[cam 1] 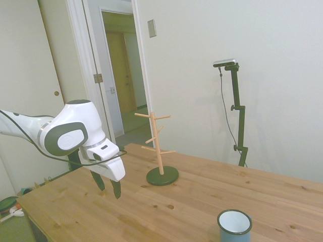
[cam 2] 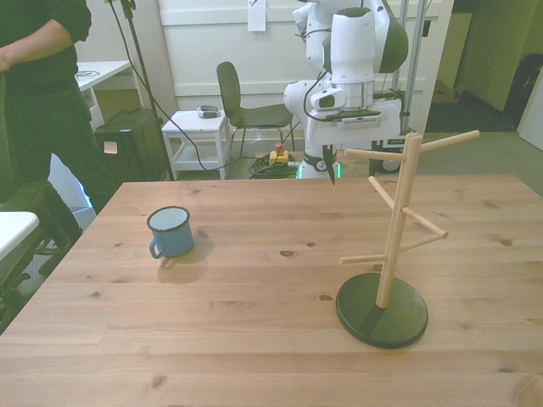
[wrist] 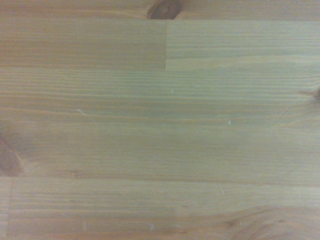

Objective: Hang the mug

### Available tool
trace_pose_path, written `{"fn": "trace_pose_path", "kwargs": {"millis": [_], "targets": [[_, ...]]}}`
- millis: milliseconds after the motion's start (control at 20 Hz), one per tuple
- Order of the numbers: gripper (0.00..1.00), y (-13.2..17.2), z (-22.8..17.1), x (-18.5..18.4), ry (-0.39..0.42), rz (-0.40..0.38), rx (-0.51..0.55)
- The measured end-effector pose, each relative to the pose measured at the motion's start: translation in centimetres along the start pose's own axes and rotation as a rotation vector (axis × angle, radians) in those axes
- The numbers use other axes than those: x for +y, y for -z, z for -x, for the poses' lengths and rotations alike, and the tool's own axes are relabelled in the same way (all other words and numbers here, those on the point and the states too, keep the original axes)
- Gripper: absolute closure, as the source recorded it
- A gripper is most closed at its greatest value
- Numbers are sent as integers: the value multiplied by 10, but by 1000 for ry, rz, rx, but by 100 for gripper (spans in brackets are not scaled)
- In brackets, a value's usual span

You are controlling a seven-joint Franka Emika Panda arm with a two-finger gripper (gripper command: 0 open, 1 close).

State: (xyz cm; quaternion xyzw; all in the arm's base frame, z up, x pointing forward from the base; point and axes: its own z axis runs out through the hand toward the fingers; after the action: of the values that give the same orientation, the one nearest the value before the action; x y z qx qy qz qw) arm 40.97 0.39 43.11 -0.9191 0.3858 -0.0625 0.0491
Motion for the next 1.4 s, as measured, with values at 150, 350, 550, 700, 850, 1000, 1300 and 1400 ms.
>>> {"fn": "trace_pose_path", "kwargs": {"millis": [150,350,550,700,850,1000,1300,1400], "targets": [[0,-2,-1,2,-5,6,-9],[0,7,-18,17,-62,-10,5],[0,25,-46,52,-145,-26,33],[0,49,-73,96,-203,-60,40],[0,73,-100,144,-252,-91,54],[0,91,-129,186,-301,-112,69],[0,91,-204,241,-396,-125,55],[0,88,-230,250,-423,-128,40]]}}
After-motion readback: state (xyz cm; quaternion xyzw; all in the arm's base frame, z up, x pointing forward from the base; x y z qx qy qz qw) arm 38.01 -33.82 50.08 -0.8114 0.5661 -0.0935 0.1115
